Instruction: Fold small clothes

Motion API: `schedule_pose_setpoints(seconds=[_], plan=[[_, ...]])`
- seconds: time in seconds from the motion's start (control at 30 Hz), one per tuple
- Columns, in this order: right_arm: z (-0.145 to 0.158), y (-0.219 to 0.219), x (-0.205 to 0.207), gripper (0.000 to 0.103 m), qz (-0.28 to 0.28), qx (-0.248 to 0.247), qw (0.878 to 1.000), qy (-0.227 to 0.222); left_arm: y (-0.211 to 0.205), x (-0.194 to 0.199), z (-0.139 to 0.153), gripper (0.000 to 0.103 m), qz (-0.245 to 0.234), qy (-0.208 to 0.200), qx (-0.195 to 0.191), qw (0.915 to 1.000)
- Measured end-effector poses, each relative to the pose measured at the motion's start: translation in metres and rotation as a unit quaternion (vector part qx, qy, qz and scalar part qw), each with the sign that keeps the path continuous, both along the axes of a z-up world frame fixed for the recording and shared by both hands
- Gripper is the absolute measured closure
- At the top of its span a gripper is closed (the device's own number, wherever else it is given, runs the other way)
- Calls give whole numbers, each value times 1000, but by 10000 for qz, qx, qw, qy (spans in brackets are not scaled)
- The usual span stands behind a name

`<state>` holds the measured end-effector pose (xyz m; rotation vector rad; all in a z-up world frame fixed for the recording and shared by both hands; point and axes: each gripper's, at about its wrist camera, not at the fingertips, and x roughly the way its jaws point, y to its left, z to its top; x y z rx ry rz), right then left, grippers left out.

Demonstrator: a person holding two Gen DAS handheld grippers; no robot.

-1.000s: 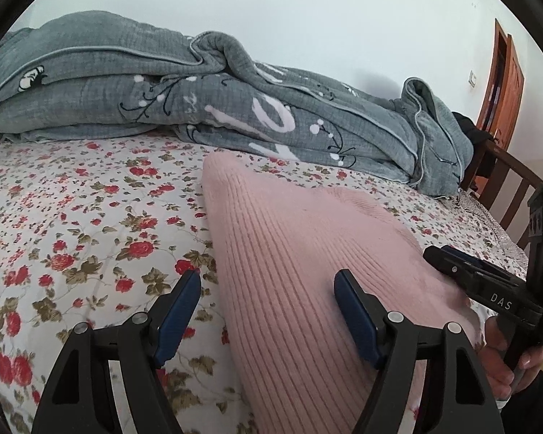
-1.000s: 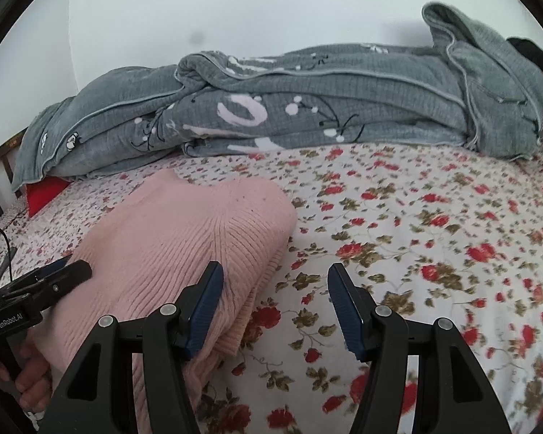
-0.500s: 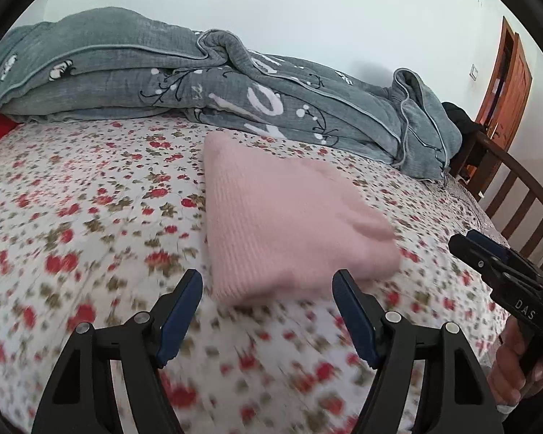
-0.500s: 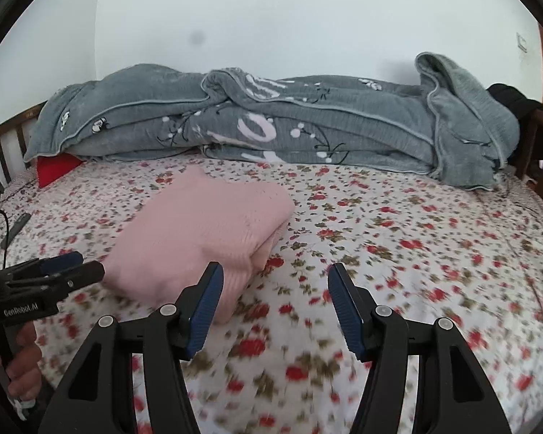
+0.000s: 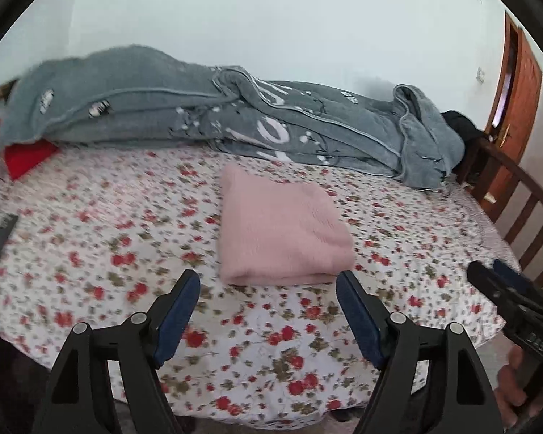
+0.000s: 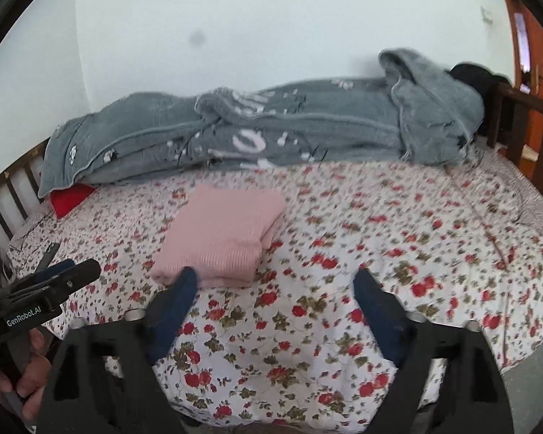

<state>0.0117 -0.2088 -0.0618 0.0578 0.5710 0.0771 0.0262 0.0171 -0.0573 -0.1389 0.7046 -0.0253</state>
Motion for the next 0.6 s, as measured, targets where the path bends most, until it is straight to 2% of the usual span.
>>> schedule_pose_setpoints(seconds=[0.07, 0.17, 0.37, 0.6], plan=[[5, 3, -5, 5, -36, -195, 9998, -47, -2, -2, 4, 22, 54, 23, 104, 9999], [11, 4, -9, 3, -86, -234, 9997, -15, -2, -4, 8, 22, 92, 62, 152, 9998], [16, 1, -13, 3, -184, -313, 9993, 41, -8, -8, 12, 22, 117, 32, 276, 9995], [18, -2, -16, 3, -237, -316, 9992, 79, -3, -10, 15, 22, 183, 11, 207, 9996]])
